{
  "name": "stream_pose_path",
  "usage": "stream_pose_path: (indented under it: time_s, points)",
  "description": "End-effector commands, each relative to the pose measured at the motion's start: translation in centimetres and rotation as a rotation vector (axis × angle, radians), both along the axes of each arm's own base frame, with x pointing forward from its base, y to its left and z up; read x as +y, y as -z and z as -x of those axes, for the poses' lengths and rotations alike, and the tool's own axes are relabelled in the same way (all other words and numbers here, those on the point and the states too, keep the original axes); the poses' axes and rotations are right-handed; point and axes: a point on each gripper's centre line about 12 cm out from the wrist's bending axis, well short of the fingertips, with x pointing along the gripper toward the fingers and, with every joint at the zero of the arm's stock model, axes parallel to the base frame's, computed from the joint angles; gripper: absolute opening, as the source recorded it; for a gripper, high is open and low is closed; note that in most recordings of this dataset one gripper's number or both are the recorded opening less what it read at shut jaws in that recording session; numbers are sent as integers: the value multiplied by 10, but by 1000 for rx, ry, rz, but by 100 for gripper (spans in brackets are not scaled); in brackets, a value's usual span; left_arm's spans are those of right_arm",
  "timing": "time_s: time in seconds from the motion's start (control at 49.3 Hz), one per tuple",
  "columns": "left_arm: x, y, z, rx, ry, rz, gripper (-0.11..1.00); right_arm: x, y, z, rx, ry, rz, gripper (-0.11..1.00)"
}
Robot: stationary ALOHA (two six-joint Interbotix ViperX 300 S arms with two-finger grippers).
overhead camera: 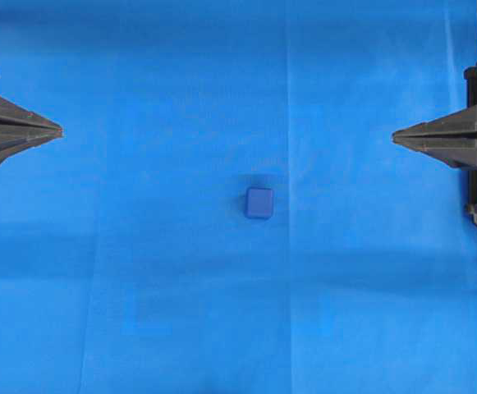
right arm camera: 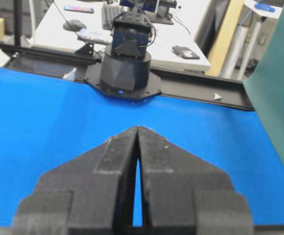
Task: Handover the blue block to the right arm after grasping it with the left arm, then place it in the designated position.
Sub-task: 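Open both grippers and move the left gripper toward the blue cube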
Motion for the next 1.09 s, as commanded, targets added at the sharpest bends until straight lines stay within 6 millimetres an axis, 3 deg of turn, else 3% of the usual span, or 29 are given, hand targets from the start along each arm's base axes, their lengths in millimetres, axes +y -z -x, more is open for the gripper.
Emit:
stream_pose_path:
  time_s: [0.0, 0.669, 0.71, 0.791, 0.973, 1.075]
  points:
    - [0, -5, -1, -8, 1, 8, 0, 0, -5, -3, -9, -1, -5, 1]
    - [0, -6, 1, -3, 0, -3, 1, 0, -2, -9, 69, -1, -6, -1]
    - [0, -6, 0, -5, 0, -2, 5, 0, -1, -9, 71, -1, -9, 3]
    - [0, -6, 1, -6, 1, 8, 25, 0, -2, -9, 69, 1, -26, 19]
    - [0, -6, 1, -8, 0, 0, 79, -2, -1, -9, 77, 6, -48, 72]
    - [0, -6, 2, -9, 0, 5, 93, -2, -1, -9, 76, 9, -52, 95]
